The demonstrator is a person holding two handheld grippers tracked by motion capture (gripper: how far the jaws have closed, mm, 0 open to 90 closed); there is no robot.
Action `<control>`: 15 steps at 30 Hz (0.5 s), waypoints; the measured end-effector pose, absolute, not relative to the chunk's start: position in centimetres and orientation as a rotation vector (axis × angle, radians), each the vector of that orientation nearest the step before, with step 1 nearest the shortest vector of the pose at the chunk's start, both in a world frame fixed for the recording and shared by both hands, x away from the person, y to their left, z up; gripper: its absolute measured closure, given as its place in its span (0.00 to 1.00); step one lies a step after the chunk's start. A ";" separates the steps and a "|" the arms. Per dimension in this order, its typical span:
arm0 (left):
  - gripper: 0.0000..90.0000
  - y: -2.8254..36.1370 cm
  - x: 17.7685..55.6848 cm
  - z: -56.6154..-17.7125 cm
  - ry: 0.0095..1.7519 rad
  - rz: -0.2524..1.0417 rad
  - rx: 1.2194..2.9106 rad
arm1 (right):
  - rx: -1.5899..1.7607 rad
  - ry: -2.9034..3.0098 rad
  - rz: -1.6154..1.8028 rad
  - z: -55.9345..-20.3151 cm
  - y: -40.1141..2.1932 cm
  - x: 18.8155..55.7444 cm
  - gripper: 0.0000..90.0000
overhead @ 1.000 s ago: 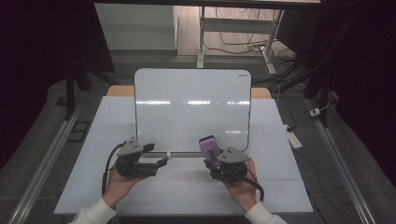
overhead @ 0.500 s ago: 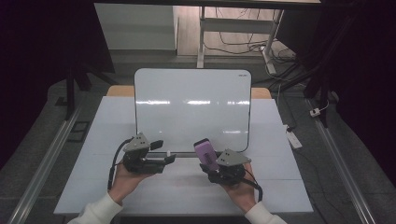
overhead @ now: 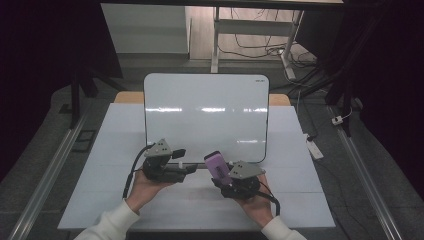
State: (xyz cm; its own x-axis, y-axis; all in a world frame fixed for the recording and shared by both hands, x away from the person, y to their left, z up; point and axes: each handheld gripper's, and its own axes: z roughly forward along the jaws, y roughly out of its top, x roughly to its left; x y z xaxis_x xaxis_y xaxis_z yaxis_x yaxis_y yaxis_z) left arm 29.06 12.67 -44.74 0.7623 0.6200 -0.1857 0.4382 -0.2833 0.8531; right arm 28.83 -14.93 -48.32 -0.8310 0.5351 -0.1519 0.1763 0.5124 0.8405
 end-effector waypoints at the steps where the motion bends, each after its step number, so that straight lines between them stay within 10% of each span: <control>1: 0.35 12.6 29.2 -44.7 0.800 0.214 1.926 | 0.585 2.369 1.249 -48.3 -14.9 28.8 0.44; 15: 0.36 10.7 29.6 -44.6 0.736 0.148 1.945 | 0.544 2.407 1.242 -48.6 -14.5 28.9 0.44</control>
